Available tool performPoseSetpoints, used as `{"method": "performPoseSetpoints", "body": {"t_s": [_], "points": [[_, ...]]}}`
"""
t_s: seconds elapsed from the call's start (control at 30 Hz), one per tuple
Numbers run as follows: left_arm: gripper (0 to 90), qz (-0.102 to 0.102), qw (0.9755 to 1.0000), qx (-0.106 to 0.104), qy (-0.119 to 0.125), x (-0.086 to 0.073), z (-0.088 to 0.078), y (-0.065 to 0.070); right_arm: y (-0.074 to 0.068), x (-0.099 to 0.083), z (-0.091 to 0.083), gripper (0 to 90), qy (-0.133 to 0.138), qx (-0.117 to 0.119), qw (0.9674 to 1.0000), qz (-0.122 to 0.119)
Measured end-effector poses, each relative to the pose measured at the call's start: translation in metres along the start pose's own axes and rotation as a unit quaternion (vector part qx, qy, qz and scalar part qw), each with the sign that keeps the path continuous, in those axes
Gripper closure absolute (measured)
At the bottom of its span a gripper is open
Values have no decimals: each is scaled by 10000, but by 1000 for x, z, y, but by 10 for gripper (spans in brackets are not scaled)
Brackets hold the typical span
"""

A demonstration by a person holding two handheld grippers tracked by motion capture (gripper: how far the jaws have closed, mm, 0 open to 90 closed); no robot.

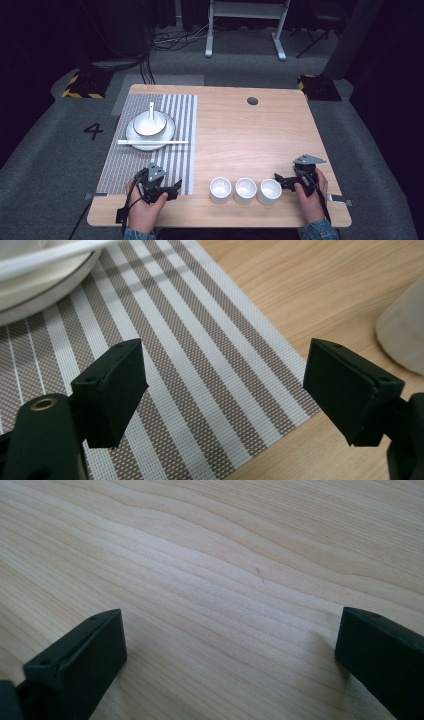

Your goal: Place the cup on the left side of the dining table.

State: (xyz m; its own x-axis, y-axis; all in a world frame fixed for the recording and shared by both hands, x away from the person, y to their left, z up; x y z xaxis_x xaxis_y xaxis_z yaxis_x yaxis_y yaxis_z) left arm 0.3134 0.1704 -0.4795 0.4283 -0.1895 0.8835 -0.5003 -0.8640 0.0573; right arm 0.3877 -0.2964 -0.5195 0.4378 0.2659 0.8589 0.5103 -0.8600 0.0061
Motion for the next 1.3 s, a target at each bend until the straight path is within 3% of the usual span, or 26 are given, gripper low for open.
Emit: {"method": "performPoseSetpoints", "body": {"t_s": [0.27,0.5,0.57,0.67,1.03,1.3], "points": [[179,32,9998,52,194,20,-12,7,0,0,0,1,1,2,10000,3],[179,33,9993,47,369,27,-16,11,0,-1,-1,1,-1,7,10000,-4],[191,61,9985,76,546,30,-16,15,0,-1,-1,1,-1,7,10000,-5],[172,-43,9962,278,827,32,-14,20,0,-1,-1,1,-3,6,10000,-2],[177,-5,9961,-91,879,48,-4,46,0,-1,-1,1,-2,5,10000,1],[182,149,9942,-508,936,61,8,76,0,-1,-1,1,-1,5,10000,-1]]}}
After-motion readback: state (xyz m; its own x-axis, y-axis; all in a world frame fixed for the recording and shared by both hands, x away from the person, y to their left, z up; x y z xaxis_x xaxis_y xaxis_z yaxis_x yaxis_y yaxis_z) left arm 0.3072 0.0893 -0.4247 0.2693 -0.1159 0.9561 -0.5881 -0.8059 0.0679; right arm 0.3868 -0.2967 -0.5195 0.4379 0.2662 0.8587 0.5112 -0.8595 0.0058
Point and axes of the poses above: each handheld gripper's, and its own axes: z roughly forward along the jaws, x roughly out of its top, y roughly to its right, the point moved 2 cm from there along z, roughly forward along the jaws, and after that the axes turned 14 degrees about y, right-handed, at the moved point
